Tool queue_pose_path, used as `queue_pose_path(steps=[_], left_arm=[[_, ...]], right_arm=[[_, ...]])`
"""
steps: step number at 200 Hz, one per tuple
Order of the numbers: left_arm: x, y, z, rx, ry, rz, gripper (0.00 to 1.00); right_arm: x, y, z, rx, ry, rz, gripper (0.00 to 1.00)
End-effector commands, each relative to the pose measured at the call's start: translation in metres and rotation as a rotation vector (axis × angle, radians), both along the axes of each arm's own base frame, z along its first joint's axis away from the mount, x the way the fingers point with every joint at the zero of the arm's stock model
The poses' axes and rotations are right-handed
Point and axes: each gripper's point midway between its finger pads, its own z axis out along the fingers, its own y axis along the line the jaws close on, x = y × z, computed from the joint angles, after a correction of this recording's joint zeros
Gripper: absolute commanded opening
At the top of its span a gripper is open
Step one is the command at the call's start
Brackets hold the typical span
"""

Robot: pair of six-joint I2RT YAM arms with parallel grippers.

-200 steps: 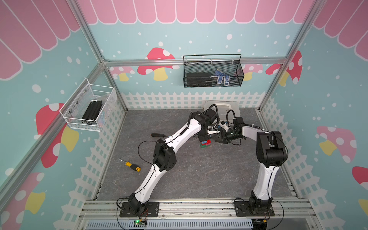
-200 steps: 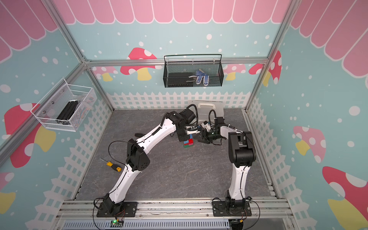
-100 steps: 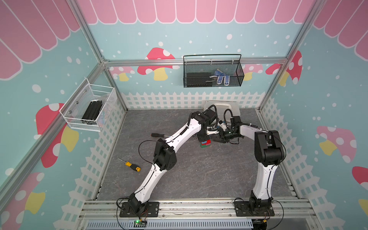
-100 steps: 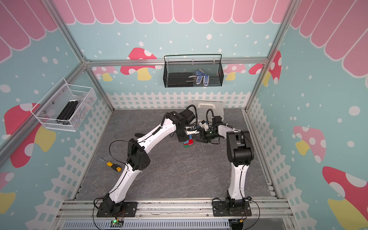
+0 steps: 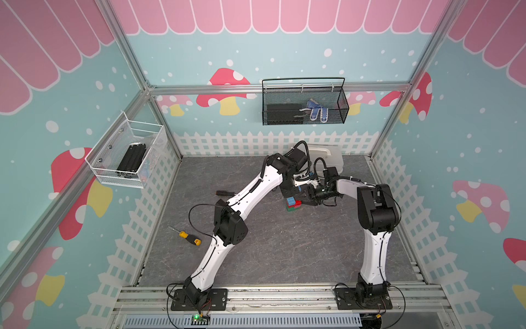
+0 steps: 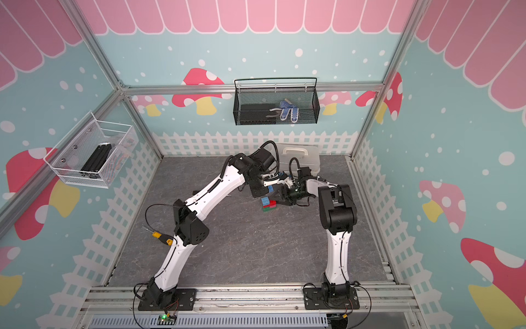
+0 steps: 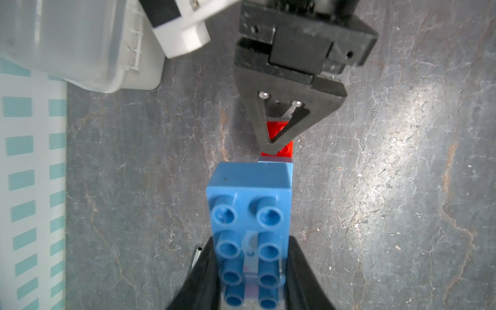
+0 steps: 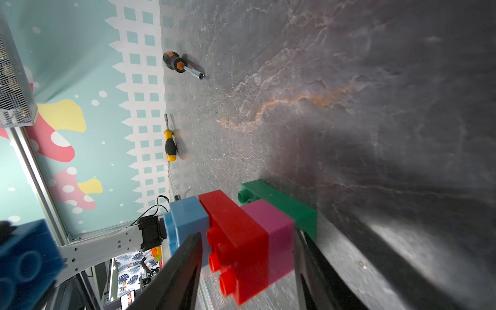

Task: Assemble the number 5 with lego
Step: Adjust the lego brick at the center of the board.

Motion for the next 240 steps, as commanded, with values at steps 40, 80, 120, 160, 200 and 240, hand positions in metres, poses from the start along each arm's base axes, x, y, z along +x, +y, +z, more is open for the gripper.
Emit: queue_pose_path(steps=[40,80,120,160,200,240], left_arm=[[-0.008,0.024,0.016,0.002,0.011,0.055,0.00],[-0.014,0.038,0.012,0.013,0.044,0.092,0.00],[-0.025,0.047,0.001,0.032,0.091,0.114,0.00],[-0.033,0.045,-0.017,0.048,0.143,0.110,0.00],[-0.036,0.039,-0.028,0.052,0.168,0.096,0.00],[-0.038,0.032,-0.036,0.046,0.191,0.084,0.00]], right_arm=[[-0.010,0.025,-0.007,0.048,0.027,0.041,0.57],[-0.015,0.040,-0.011,0.048,0.036,0.054,0.56],[-0.017,0.046,-0.012,0.041,0.032,0.056,0.56],[-0.018,0.046,-0.009,0.044,0.029,0.056,0.54],[-0.022,0.045,-0.011,0.056,0.031,0.063,0.51],[-0.025,0.043,-0.018,0.046,0.037,0.059,0.48]])
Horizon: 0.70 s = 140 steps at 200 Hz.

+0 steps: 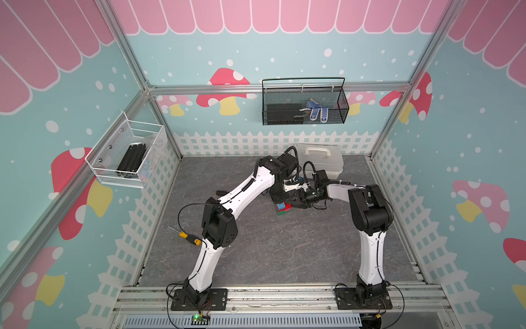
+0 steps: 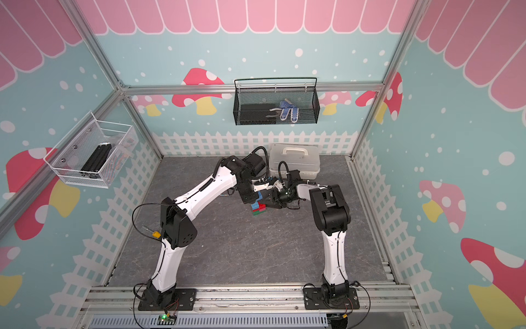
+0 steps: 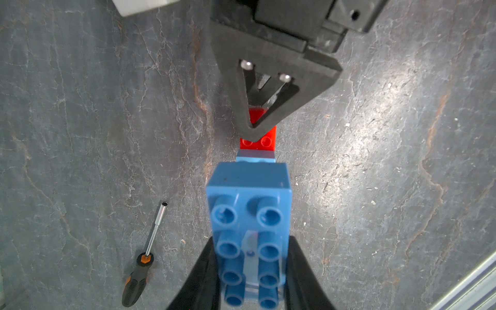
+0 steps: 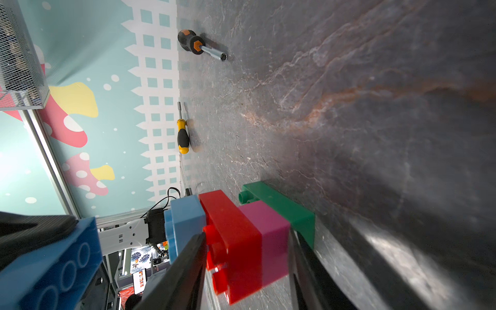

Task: Assemble the number 5 with lego
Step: Adjust the lego brick at the center of the board.

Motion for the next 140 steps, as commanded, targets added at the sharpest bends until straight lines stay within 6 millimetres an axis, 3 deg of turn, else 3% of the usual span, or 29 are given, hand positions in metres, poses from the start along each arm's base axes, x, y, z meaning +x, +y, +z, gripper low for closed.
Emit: queue_pose_path(steps=[1,140], left_arm=[[-0.006,-0.010,-0.008,-0.020,0.037,-0.012,0.00],[-0.012,-0.015,-0.032,-0.013,0.088,-0.095,0.00]], right_arm=[[-0.007,-0.003,-0.013,-0.019,0.024,-0.002,0.48],[-0.017,-0.011,-0.021,-0.063,0.063,-0.096,0.48]])
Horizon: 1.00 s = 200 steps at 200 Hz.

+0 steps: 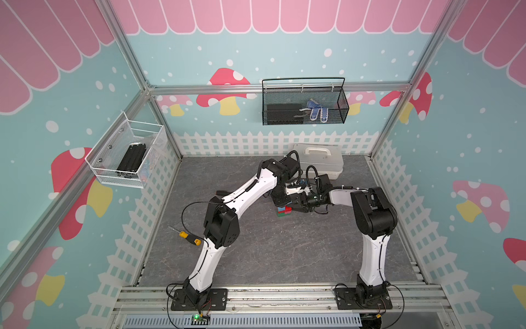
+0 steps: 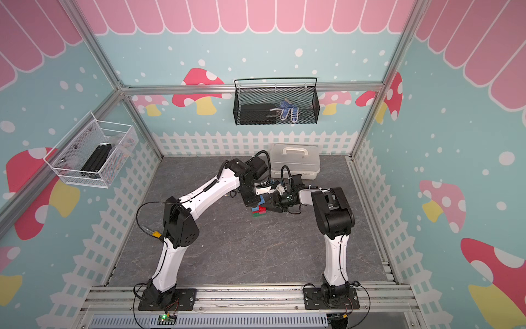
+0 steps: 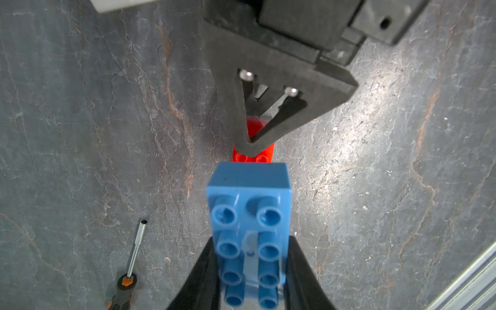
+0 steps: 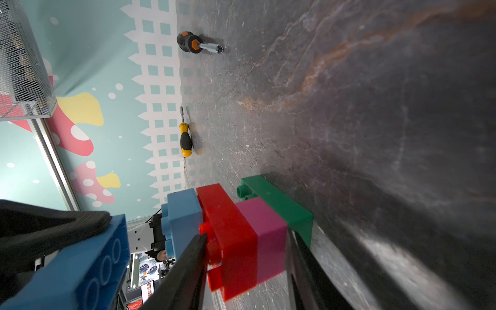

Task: Assemble the number 5 with lego
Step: Adjust the lego brick at the center of the board.

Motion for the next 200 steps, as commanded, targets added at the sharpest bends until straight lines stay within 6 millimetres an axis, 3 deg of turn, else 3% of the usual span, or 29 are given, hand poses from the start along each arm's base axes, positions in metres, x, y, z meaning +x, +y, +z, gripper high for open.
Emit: queue_pose_path(steps=[1,51,200], left_arm=[[-0.006,-0.006,-0.013,-0.004,0.037,-0.061,0.00],[-0.007,-0.003,-0.026,0.029,0.051,-0.099,0.00],[0.007,-0.005,-0.028,0.051,0.004,-0.140,0.00]], right_arm=[[-0.004,-0.006,-0.018,-0.069,0.035,-0.034,0.48],[-0.004,-0.006,-0.020,-0.077,0.041,-0.024,0.47],[-0.010,-0.002,-0.032,-0.069,0.066,0.009,0.46]])
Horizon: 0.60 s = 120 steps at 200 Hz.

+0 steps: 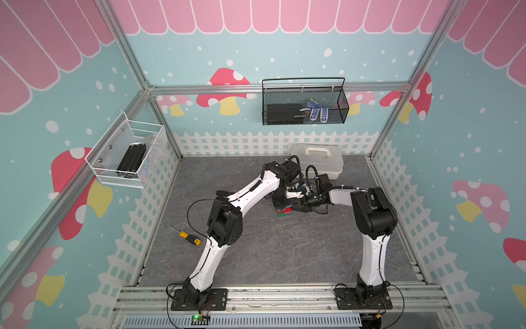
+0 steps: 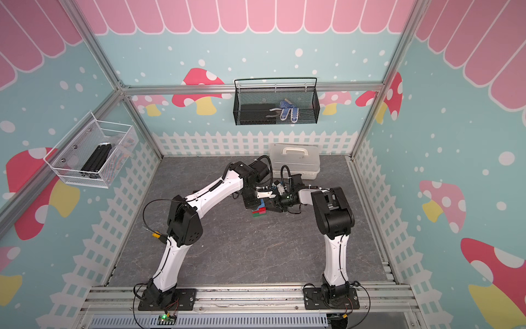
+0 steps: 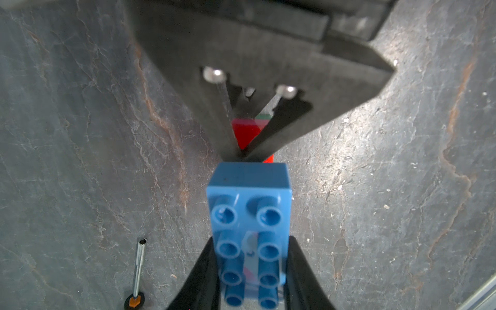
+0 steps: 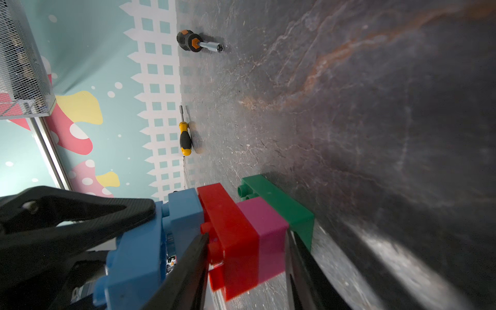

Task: Assemble the number 5 with lego
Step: Adjust the lego brick at the center of the board.

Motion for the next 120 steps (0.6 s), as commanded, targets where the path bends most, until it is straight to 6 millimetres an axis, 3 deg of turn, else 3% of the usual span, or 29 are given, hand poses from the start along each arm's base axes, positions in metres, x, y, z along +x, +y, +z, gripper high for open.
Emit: queue_pose_path(steps=[1,120], left_arm=[[0.004,-0.006,-0.004,-0.002,-0.007,-0.045,0.00],[0.003,-0.004,-0.008,0.010,0.005,-0.038,0.00]], right_arm=[[-0.009,-0.003,-0.032,-0.068,0.064,-0.002,0.46],[-0.014,-0.009,-0.047,-0.040,0.095,0.004,0.45]])
